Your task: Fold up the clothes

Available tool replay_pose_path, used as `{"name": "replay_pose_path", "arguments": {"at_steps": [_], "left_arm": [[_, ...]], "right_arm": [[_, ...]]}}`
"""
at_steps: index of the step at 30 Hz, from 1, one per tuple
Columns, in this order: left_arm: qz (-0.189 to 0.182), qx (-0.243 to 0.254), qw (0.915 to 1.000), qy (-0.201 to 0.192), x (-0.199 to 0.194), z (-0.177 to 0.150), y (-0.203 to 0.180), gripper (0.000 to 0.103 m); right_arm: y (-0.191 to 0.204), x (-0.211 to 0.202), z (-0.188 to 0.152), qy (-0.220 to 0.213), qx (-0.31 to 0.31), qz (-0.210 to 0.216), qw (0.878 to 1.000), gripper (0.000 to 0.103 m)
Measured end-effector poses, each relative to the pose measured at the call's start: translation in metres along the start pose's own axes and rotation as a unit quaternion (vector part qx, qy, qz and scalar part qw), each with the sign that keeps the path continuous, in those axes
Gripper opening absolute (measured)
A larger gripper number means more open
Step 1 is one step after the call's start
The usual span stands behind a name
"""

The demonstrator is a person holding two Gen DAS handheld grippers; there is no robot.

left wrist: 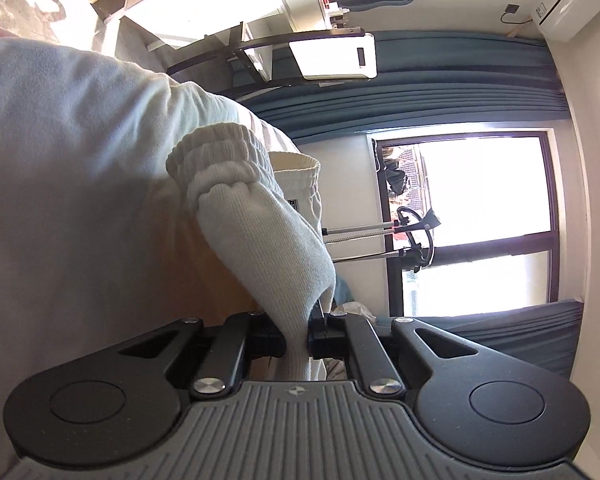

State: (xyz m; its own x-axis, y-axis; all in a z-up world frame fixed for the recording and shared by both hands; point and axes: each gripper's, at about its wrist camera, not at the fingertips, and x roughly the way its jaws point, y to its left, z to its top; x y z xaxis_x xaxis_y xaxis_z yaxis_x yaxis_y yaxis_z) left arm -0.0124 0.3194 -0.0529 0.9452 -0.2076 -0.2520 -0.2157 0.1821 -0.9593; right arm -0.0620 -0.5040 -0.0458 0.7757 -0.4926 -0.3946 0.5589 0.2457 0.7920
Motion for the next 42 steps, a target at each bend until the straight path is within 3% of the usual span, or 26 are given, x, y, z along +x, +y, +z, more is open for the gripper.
{"name": "replay_pose_path", "arguments": {"at_steps": [10,20,26,31,34,37,39,42], "left_arm": [[0.053,0.026,0.9983,0.001,0.006,-0.004,-0.013,0.01],[0.093,0.098,0.9907,-0.012,0.023,-0.002,-0.057,0.01],[0.093,0.183,0.9788,-0.007,0.051,0.0,-0.108,0.01],[0.092,0.209,0.9735,-0.001,0.088,0.005,-0.135,0.01],[0.086,0.225,0.9705,-0.009,0.113,0.005,-0.15,0.01],[0.084,0.224,0.9707,-0.021,0.148,0.01,-0.164,0.01],[0.091,0.22,0.9711,-0.019,0.177,0.016,-0.173,0.01],[0.103,0.258,0.9604,-0.017,0.231,0.02,-0.187,0.01]], "right_arm": [[-0.018,0.001,0.0,0.037,0.012,-0.037,0.999,0.003],[-0.007,0.011,-0.001,0.027,0.002,-0.011,1.0,0.003],[0.012,0.015,-0.002,-0.011,-0.013,0.011,1.0,0.003],[0.031,0.022,-0.005,-0.04,-0.043,0.008,0.998,0.003],[0.053,0.038,-0.004,-0.055,-0.092,0.016,0.994,0.003],[0.085,0.056,-0.01,-0.082,-0.167,0.031,0.982,0.003],[0.108,0.08,-0.014,-0.079,-0.186,0.04,0.978,0.003],[0.14,0.126,-0.023,-0.074,-0.214,0.042,0.973,0.003]]}}
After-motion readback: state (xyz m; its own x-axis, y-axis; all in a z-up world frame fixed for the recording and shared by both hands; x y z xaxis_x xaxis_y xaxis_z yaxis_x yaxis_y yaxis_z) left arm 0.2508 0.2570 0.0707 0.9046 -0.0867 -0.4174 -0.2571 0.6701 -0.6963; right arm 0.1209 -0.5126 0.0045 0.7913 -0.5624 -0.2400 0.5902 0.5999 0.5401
